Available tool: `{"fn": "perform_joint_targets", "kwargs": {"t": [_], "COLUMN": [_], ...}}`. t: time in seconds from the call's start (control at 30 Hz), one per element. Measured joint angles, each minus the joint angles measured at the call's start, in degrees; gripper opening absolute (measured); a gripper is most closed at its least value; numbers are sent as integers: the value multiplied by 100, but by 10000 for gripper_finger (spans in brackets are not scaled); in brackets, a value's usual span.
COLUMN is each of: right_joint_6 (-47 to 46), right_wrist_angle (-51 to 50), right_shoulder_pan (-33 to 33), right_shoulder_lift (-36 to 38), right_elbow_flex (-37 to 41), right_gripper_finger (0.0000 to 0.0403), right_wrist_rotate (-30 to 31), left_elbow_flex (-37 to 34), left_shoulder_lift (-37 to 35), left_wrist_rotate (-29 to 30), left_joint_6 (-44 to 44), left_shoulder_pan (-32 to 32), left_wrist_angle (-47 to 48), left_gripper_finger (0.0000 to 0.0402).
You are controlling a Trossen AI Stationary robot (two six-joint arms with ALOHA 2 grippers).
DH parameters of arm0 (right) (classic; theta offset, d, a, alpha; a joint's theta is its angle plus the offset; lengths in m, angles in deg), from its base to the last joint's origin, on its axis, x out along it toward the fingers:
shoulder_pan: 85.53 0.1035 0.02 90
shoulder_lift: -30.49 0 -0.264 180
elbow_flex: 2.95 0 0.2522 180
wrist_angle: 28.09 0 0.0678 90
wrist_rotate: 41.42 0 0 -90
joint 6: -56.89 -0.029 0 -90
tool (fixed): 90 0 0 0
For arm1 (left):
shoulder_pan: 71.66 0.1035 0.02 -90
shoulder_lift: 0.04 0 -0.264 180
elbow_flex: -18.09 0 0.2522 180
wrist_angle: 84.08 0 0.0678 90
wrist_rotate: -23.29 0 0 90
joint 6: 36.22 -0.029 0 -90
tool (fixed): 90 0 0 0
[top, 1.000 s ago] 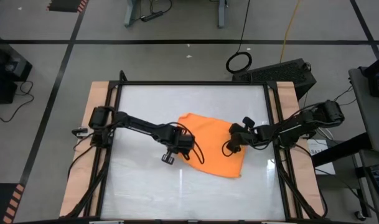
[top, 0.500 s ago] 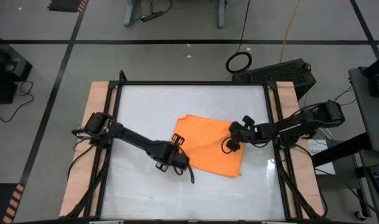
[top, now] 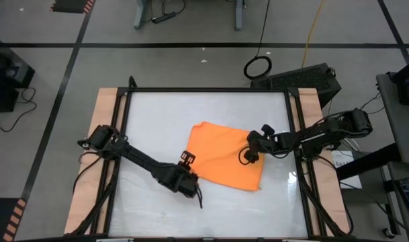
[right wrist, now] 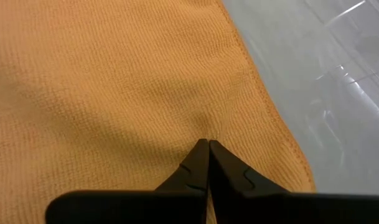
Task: Roll towel
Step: Fold the towel
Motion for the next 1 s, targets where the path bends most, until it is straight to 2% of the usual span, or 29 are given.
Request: {"fn": "perform_joint_targets", "kwargs": {"t": [0.17,0.4,0.53,0.63,0.83,1.0], "right_joint_6": [22,61,76,86,105,106], "right_wrist_angle": [-1,-2,-2,-2,-17,-41], "right_shoulder_pan": [0,0,0,0,4,6], "right_shoulder_lift": [0,-2,-2,-2,-2,30], "right_elbow_flex": [0,2,2,2,2,1], "right_gripper_finger": [0,0,0,0,0,2], "right_wrist_rotate": [-17,-31,-46,-49,-70,-139], "left_elbow_flex": [-212,-412,-363,-278,-269,-456], "left_shoulder_lift": [0,0,0,-83,-625,-748], "left_wrist_rotate": [-587,-930,-929,-896,-251,-106], "left_joint_6": [449,571,717,853,972,696], "left_shoulder_pan": [-24,-155,-234,-272,-208,238], "left_wrist_angle": [295,321,373,573,196,-609], "left_gripper_finger": [17,93,139,157,161,161]}}
